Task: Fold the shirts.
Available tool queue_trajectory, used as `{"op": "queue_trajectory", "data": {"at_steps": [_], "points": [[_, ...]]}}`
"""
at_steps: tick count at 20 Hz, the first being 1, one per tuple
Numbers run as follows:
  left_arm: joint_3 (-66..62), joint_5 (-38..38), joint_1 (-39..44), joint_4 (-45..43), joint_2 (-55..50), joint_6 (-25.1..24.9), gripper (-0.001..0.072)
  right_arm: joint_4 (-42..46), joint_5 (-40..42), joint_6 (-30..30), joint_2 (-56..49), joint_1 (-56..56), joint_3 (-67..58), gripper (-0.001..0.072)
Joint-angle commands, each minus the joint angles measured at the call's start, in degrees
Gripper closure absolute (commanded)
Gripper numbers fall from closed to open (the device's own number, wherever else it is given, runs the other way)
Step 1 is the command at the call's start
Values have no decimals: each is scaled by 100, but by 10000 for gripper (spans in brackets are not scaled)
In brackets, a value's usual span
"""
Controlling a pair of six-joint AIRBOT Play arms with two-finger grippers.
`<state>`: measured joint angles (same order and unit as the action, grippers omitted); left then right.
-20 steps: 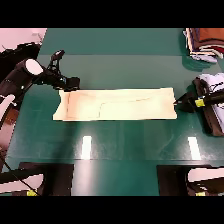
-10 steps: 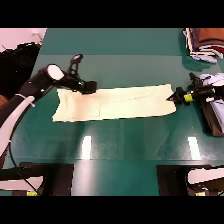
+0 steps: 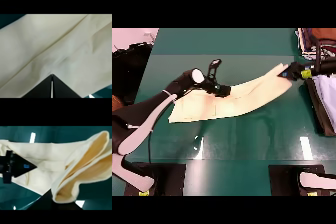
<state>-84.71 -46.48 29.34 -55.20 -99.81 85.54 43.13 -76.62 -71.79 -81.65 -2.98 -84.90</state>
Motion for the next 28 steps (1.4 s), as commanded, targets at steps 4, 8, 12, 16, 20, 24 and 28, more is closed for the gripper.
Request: {"op": "queue_trajectory", "data": {"at_steps": [4, 8, 12, 16, 20, 24, 28], "points": [[-345, -175, 197, 136, -555, 13, 680, -9, 63, -245, 111, -1029, -1091, 702], [-345, -216, 190, 114, -577, -4, 679, -9, 81, -271, 114, -1303, -1366, 702], [-352, -590, 55, -153, -498, 15, 680, -11, 186, -271, 39, -1453, -1600, 702], [-352, -778, -511, -437, 68, 9, 680, -17, 160, -271, -310, -1827, -2020, 702], [-352, -1213, -1558, -1379, 1152, -9, 679, -24, 439, -271, -914, -2800, -2481, 701], [-350, -1510, -2658, -2367, 2319, -9, 679, -616, 1683, 52, -1893, -4113, -2962, 700], [-350, -1663, -3447, -2468, 3001, -11, 679, -605, 2553, 103, -2813, -5060, -3322, 140]]}}
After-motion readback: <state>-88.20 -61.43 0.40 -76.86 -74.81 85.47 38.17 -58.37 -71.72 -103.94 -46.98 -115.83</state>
